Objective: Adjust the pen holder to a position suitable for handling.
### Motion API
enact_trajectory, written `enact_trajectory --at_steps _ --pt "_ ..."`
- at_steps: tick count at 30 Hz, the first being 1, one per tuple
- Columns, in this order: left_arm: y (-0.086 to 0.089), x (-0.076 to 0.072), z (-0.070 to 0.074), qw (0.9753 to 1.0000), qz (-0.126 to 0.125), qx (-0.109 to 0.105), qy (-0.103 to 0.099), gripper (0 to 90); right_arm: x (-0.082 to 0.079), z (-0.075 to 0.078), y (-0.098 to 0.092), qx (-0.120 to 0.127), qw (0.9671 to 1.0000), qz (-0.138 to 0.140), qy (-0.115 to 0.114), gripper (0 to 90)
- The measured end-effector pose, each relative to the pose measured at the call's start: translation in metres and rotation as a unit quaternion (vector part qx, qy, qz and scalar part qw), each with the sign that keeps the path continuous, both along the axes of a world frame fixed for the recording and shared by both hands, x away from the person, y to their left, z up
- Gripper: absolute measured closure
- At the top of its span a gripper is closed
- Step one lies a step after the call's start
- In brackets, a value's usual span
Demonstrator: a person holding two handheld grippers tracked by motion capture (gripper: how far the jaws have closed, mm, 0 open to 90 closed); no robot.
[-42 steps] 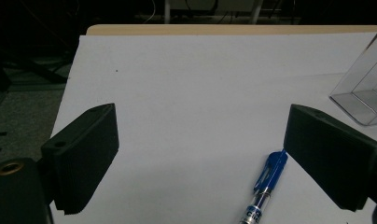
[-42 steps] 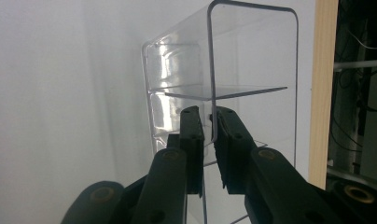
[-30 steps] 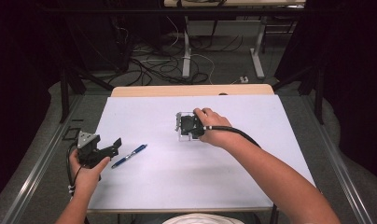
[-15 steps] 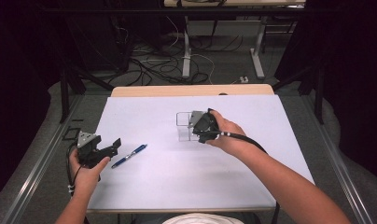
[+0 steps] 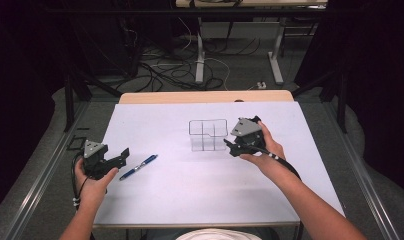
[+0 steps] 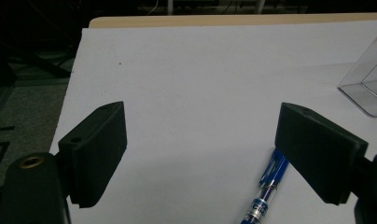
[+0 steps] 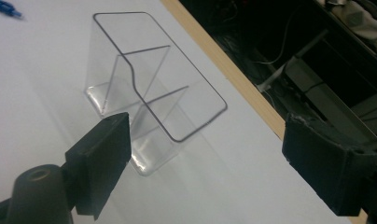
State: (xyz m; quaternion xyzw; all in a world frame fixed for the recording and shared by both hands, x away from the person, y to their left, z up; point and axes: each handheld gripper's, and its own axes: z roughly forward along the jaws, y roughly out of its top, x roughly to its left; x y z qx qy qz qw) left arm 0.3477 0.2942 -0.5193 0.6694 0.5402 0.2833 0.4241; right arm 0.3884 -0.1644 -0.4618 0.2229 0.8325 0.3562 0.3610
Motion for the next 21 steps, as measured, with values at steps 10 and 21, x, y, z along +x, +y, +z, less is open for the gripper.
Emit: enact_trajectory --at_steps 10,21 --pt "-0.004 -0.003 0.006 0.9993 -0.018 0.033 -0.005 16.6 -0.010 -0.018 -0.042 0.093 0.9932 -0.069 0.012 0.1" --pt "-0.007 -0.002 0.018 0.9978 -0.039 0.053 0.000 22.5 -0.005 -0.027 -0.094 0.247 0.9487 -0.155 0.122 0.0"
